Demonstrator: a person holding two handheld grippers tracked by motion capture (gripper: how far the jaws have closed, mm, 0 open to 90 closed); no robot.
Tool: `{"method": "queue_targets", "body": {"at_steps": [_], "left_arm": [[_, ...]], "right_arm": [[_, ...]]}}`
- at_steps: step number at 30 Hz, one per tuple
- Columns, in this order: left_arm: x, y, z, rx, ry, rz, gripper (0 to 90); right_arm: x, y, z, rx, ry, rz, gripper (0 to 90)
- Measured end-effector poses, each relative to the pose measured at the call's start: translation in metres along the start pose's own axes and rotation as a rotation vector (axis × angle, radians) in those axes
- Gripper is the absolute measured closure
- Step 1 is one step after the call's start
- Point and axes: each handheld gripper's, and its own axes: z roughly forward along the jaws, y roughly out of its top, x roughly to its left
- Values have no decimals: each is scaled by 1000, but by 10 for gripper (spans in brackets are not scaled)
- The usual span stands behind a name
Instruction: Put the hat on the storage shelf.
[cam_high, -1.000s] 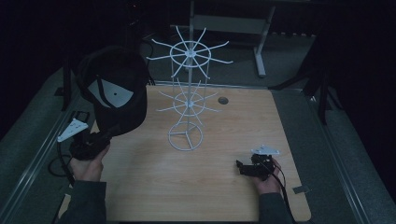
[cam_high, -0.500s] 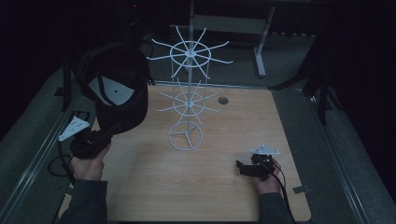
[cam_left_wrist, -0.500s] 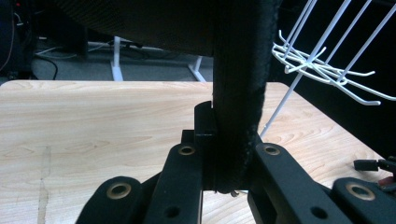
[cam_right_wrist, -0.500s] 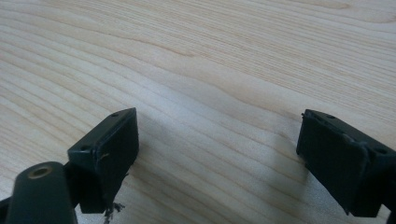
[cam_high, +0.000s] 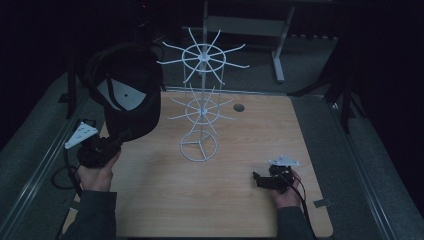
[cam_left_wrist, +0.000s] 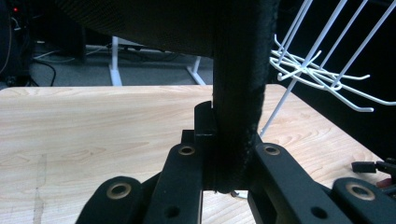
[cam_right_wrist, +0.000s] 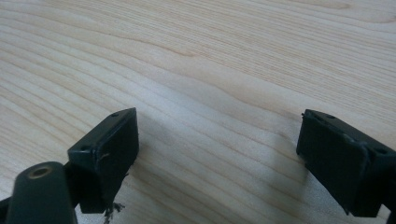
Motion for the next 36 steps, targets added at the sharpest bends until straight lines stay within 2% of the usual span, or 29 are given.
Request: {"method": "queue_targets", "body": {"at_steps": [19,36], "left_arm": [[-4,6,3,-8,-2,13,862],[-9,13,6,-6,11,46,862]], "right_arm": [[0,0,0,0,0,0,126],[0,0,0,0,0,0,126]]}}
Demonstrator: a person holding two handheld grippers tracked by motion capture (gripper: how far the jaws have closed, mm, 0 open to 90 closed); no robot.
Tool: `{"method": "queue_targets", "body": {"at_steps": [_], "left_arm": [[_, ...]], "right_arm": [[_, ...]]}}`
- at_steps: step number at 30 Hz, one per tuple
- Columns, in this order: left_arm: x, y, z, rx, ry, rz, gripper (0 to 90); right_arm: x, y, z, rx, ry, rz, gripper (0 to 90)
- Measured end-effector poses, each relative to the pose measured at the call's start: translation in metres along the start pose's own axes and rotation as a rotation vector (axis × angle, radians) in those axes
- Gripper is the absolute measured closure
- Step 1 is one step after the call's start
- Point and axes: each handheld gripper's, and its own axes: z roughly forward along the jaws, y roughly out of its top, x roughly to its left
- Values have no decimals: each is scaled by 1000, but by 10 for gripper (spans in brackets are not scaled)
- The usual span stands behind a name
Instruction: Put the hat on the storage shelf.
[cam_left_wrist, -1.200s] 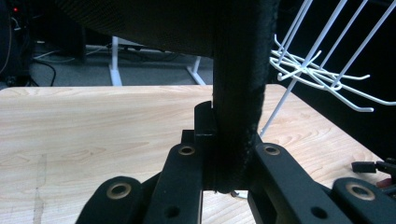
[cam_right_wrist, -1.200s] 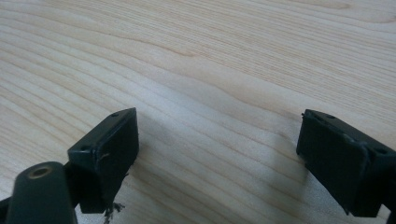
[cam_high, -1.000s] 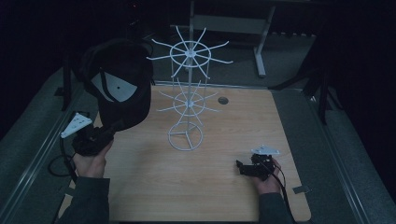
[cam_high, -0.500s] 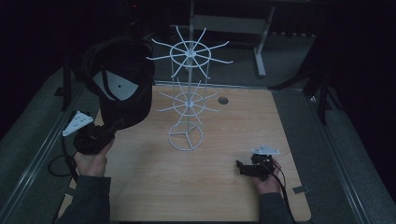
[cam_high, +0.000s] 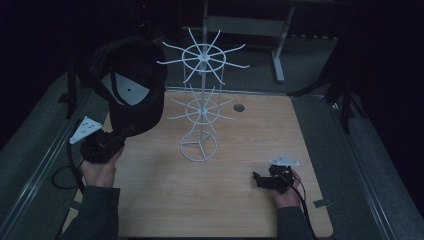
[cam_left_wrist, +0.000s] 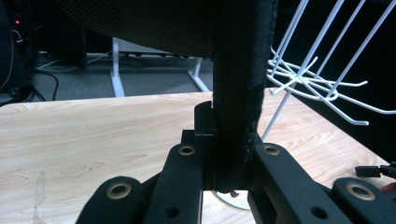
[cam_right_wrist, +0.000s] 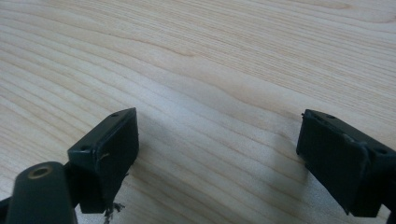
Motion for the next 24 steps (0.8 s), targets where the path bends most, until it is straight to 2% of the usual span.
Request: {"method": "queue_targets", "body": {"at_steps": [24], "left_arm": [[-12,9,7,8,51,67,862]], "right_arm": [[0,0,0,0,0,-1,126]]}}
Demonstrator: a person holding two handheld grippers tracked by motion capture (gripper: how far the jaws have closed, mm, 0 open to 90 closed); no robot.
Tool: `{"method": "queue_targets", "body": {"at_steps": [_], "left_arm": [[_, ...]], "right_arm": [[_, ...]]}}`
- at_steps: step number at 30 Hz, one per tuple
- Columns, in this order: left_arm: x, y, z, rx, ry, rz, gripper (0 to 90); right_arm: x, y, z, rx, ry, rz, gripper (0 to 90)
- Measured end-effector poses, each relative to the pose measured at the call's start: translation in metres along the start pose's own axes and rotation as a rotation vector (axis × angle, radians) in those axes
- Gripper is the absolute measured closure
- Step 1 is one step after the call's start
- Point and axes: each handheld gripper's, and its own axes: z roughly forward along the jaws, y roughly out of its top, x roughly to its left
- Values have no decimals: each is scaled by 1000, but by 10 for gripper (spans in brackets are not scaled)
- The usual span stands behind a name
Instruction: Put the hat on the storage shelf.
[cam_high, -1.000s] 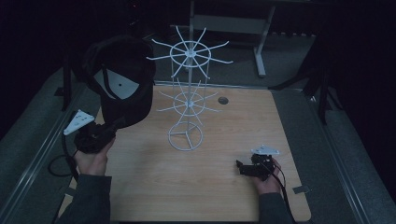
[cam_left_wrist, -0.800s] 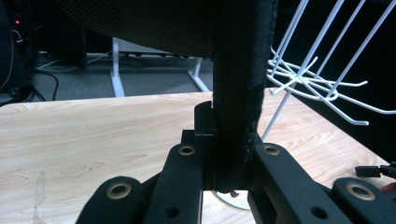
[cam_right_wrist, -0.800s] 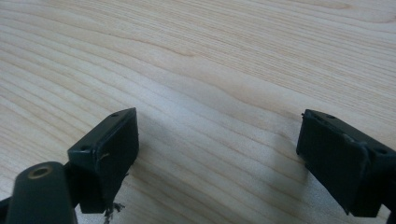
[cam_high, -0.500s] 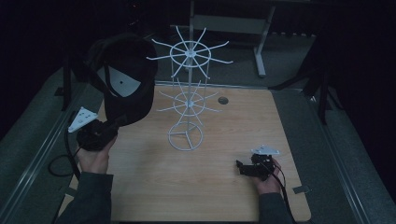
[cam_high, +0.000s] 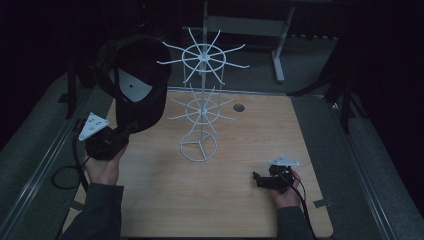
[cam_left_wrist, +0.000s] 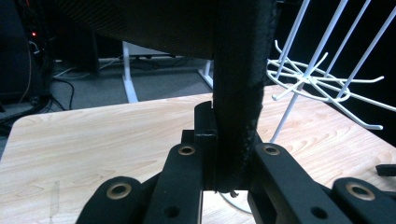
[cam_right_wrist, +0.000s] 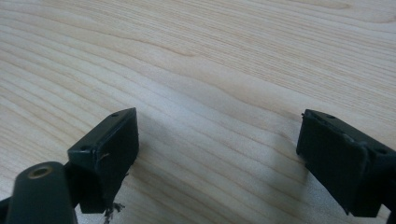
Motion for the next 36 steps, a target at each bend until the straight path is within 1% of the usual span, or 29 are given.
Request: {"method": "queue_targets", "body": {"at_steps": [3,4,14,23,36], "left_arm": [[-2,1,0,-3,8,11,862],[-3,2,0,-3,9,22,863],[-8,3,1,1,27,52,863],[-10,3,1,0,30,58,862],[-14,4,0,-8,40,79,862]], "right_arm": [[0,0,0,0,0,0,126],[0,0,0,0,0,0,126],[0,0,0,1,0,0,126],[0,0,0,1,1,-1,126],[0,0,0,1,0,0,126]]}}
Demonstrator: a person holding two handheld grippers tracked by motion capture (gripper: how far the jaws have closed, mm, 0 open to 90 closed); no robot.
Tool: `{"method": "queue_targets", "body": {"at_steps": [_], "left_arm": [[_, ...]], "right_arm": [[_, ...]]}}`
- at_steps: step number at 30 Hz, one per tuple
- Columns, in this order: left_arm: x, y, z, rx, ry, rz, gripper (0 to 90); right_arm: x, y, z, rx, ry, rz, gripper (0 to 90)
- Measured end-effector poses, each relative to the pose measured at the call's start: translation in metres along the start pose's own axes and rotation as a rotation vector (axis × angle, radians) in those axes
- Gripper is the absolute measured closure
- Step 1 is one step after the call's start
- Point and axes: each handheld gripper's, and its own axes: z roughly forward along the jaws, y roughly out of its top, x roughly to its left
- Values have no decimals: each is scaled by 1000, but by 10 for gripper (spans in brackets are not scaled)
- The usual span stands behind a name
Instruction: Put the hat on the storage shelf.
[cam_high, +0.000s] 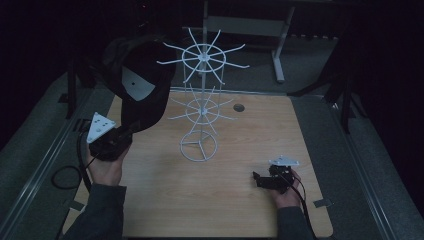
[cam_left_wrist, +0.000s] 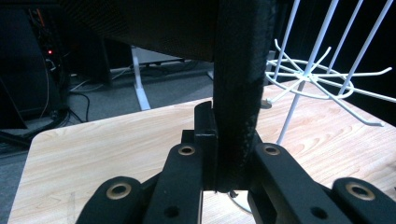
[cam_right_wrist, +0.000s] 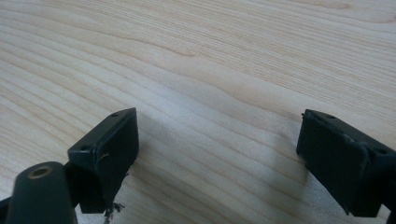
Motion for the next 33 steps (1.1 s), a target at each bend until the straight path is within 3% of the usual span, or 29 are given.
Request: {"method": "queue_targets", "body": {"at_steps": [21,33], "left_arm": [[-6,-2,1,5,18,50,862],[-7,-7,2,-9,6,79,861]], "right_arm": [[0,0,0,0,0,0,126],[0,0,0,0,0,0,126]]}}
